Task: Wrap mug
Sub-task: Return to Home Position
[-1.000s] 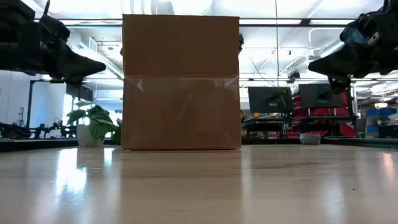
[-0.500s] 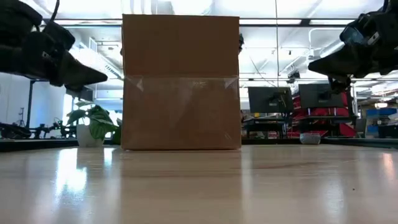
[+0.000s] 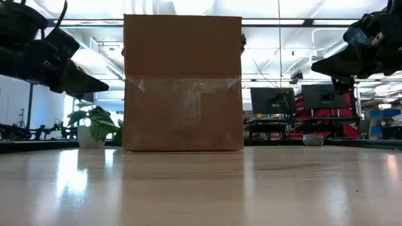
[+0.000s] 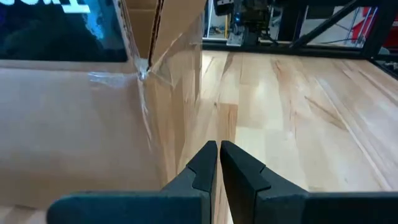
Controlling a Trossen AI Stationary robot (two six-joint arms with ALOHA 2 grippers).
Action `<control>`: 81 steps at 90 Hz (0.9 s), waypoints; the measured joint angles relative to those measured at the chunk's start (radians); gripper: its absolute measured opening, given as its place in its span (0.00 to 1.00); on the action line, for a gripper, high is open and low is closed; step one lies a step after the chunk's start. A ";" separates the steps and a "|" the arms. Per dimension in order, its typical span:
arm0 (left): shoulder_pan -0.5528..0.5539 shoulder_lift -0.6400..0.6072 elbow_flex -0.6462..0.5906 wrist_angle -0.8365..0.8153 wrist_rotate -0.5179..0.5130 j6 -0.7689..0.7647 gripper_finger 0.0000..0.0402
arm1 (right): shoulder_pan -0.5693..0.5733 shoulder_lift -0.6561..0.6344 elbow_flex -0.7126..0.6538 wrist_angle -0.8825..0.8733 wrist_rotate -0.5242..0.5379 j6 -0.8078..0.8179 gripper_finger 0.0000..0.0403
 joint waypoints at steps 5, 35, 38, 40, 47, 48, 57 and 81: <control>0.000 0.006 0.000 0.000 0.000 0.000 0.02 | 0.000 0.000 0.000 0.000 0.000 0.000 0.03; 0.000 0.042 0.000 0.000 0.000 0.000 0.02 | 0.000 0.000 0.000 0.000 0.000 0.000 0.03; 0.000 0.045 0.000 0.000 0.000 0.000 0.02 | 0.000 0.000 0.000 0.000 0.000 0.000 0.03; 0.000 0.046 0.000 0.000 0.000 0.000 0.02 | 0.000 0.000 0.000 0.000 0.000 0.000 0.03; 0.000 0.053 0.000 0.000 0.000 0.000 0.02 | 0.000 0.000 0.000 0.000 0.000 0.000 0.03; 0.000 0.054 0.000 0.000 0.000 0.000 0.02 | 0.000 0.000 0.000 0.000 0.000 0.000 0.03; 0.000 0.061 0.000 0.000 0.000 0.000 0.02 | 0.000 0.000 0.000 0.000 0.000 0.000 0.03; 0.000 0.074 0.000 0.000 0.000 0.000 0.02 | 0.000 0.000 0.000 0.000 0.000 0.000 0.03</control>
